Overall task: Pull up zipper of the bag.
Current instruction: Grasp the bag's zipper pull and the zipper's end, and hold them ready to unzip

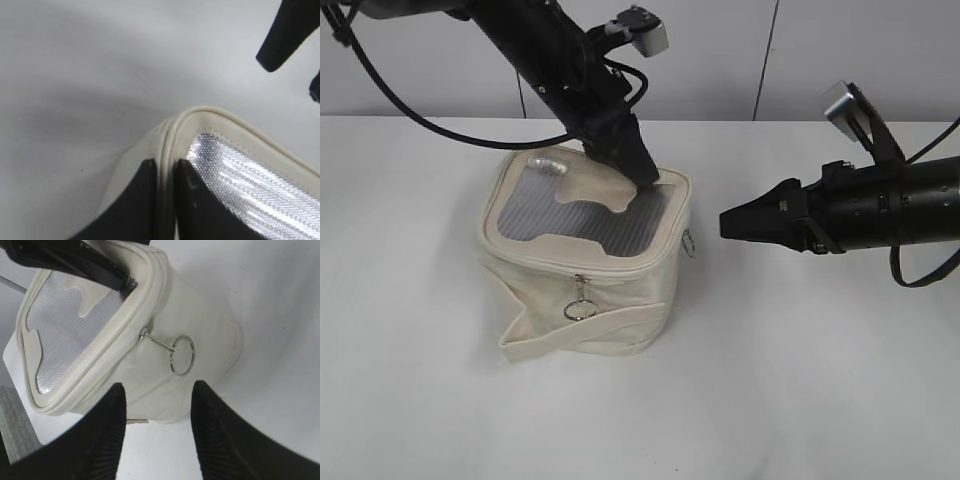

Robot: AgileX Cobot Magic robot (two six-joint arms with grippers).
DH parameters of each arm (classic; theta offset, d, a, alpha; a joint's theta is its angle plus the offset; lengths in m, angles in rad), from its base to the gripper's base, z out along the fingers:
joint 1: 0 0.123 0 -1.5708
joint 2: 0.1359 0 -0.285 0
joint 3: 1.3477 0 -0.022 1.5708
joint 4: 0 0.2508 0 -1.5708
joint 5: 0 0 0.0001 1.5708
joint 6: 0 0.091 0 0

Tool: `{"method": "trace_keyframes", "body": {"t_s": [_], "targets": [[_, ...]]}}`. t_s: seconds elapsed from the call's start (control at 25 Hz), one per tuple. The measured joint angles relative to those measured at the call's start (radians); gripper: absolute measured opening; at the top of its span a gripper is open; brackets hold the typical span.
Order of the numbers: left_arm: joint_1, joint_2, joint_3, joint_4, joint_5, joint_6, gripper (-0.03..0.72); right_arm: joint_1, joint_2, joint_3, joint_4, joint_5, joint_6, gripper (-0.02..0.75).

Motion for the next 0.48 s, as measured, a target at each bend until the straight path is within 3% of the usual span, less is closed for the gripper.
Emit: {"method": "trace_keyframes", "body": {"t_s": [0.08,0.48], "targets": [[0.000,0.000,0.000,0.005,-0.011,0.003,0.059,0.000,-0.001,0.000,0.001,0.000,0.000,0.347],[0.000,0.001,0.001,-0.003,-0.101,-0.125,0.049,0.011,-0.001,0.000,0.006,-0.058,-0.076,0.332]]}}
